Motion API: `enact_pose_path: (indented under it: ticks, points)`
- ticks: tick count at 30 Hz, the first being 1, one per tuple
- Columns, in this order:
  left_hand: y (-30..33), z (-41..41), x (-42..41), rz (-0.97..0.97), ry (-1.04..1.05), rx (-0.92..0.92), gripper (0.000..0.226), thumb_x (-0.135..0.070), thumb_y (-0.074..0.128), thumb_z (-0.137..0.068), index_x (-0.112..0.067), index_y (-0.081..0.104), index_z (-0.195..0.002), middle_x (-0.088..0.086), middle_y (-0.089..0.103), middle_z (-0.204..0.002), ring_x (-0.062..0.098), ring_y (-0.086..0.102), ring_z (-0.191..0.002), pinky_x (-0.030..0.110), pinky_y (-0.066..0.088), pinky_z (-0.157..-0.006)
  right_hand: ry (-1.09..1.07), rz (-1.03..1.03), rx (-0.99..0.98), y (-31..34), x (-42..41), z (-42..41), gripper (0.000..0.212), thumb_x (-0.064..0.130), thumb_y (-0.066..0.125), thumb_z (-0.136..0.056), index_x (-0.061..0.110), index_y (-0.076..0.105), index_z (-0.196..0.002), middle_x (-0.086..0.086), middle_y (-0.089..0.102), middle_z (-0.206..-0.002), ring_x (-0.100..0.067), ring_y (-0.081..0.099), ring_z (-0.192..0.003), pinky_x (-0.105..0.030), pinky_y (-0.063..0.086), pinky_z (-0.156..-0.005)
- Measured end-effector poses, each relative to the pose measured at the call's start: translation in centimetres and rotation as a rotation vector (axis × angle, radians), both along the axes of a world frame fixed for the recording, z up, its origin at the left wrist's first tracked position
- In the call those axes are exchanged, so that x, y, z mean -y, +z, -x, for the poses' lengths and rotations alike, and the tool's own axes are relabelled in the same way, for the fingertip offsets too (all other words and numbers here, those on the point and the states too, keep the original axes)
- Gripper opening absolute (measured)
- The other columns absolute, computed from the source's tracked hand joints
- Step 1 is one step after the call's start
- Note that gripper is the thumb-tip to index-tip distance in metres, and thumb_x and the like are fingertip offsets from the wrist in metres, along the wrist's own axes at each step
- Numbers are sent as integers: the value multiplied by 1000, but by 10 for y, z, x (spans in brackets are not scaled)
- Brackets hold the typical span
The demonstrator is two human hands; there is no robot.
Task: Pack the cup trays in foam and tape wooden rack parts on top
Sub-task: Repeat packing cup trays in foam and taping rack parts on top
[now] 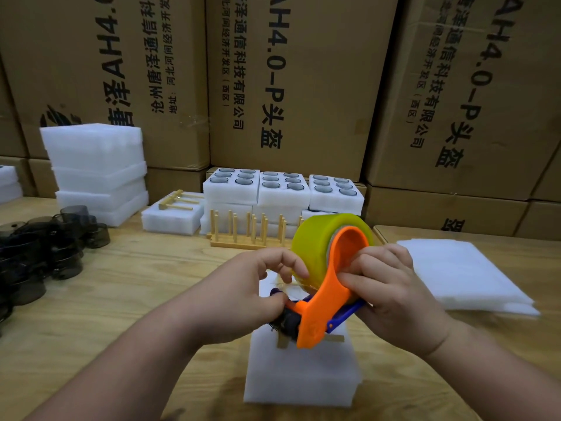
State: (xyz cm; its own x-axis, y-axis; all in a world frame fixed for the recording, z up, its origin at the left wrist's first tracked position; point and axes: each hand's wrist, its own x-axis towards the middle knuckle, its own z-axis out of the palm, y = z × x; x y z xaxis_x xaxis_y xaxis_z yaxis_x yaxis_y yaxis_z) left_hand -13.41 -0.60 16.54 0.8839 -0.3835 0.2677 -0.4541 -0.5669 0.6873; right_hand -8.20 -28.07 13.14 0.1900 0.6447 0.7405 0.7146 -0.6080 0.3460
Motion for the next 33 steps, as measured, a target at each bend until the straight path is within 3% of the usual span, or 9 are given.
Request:
enact_pose_path:
  ticks: [7, 12, 16, 19, 21, 24, 28, 33]
  points:
    - [-1, 1, 4, 81, 28, 99, 30, -26, 81, -83, -45, 63, -97, -14, 66, -94, 7, 64, -94, 23, 51, -88, 24, -24, -19, -4, 1, 2, 20, 33, 54, -101, 22, 70, -105, 2, 66, -95, -25, 63, -101, -35, 33, -90]
    - [8, 1, 0, 68, 42, 124, 21, -39, 84, -78, -40, 68, -91, -18, 72, -87, -1, 67, -92, 12, 50, -82, 48, -12, -64, -6, 3, 6, 18, 34, 52, -102, 24, 67, -108, 3, 65, -98, -25, 64, -104, -36, 34, -91]
    - [8, 0, 1, 209, -94, -63, 6, -36, 74, -88, -30, 72, -89, -4, 77, -88, 9, 73, -87, 19, 56, -80, 37, 8, -105, -7, 6, 12, 16, 32, 59, -99, 23, 67, -108, 3, 66, -101, -25, 64, -105, -36, 35, -92]
    - [0, -2, 1, 359, -144, -201, 9, -32, 74, -90, -30, 76, -98, 3, 76, -99, 16, 72, -96, 24, 56, -85, -1, -5, -128, -6, 10, 17, 16, 28, 67, -91, 19, 73, -104, 3, 66, -101, -25, 65, -105, -37, 35, -93]
    - [-5, -4, 1, 380, -186, -239, 28, -17, 70, -84, -33, 75, -107, 6, 73, -110, 23, 70, -105, 35, 57, -91, -22, -9, -151, -4, 14, 20, 17, 26, 67, -89, 18, 74, -103, 3, 66, -99, -25, 64, -104, -38, 36, -92]
    - [-6, -7, 6, 294, -170, -112, 37, -16, 72, -80, -41, 72, -108, -2, 71, -111, 16, 67, -109, 29, 53, -97, -36, -6, -165, -2, 20, 21, 18, 26, 65, -89, 18, 74, -103, 3, 66, -99, -24, 63, -104, -38, 37, -91]
    - [-4, -5, 22, 144, 9, 119, 28, -37, 85, -78, -50, 67, -94, -20, 69, -94, 1, 65, -96, 9, 48, -81, -23, 1, -196, -2, 24, 21, 20, 30, 64, -90, 21, 71, -106, 5, 64, -103, -22, 61, -107, -34, 34, -94]
    - [0, -1, 26, 85, 60, 366, 18, -58, 72, -75, -42, 69, -83, -17, 54, -94, 7, 56, -98, 15, 43, -79, -35, -38, -269, -2, 18, 21, 18, 25, 73, -86, 20, 74, -103, 6, 64, -100, -20, 61, -106, -37, 36, -91]
